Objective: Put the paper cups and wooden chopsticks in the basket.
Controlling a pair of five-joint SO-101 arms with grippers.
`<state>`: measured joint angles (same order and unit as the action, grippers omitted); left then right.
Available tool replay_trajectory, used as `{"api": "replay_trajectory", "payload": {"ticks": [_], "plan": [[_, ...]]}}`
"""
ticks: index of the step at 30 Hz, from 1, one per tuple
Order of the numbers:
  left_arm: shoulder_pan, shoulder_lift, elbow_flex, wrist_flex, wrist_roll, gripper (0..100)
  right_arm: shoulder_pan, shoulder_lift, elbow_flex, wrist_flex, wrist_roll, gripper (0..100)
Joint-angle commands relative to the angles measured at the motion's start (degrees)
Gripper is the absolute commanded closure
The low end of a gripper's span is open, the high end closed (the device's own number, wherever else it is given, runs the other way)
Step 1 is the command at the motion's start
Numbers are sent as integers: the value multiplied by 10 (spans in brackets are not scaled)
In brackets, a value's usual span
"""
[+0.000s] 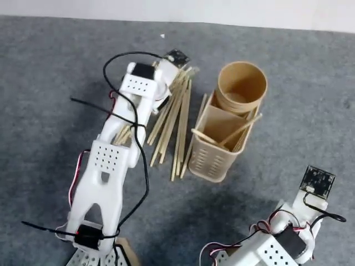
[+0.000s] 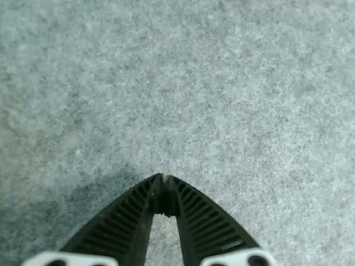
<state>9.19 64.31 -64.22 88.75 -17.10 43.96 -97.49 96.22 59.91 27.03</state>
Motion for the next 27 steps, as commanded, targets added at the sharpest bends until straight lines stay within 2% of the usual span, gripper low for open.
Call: {"api": "replay_trajectory", "payload": {"ticks": [1, 7, 14, 21, 27], "plan": [[11, -33, -71, 42, -4, 977, -6, -5, 83, 4, 4, 988], [12, -36, -152, 77, -3, 983, -6, -5, 83, 4, 4, 988], [21, -38, -316, 121, 0, 983, -6, -5, 83, 4, 4, 988], [33, -132, -312, 120, 19, 983, -6, -5, 83, 4, 4, 988], [97, -263, -312, 120, 24, 983, -6, -5, 83, 4, 4, 988]]}}
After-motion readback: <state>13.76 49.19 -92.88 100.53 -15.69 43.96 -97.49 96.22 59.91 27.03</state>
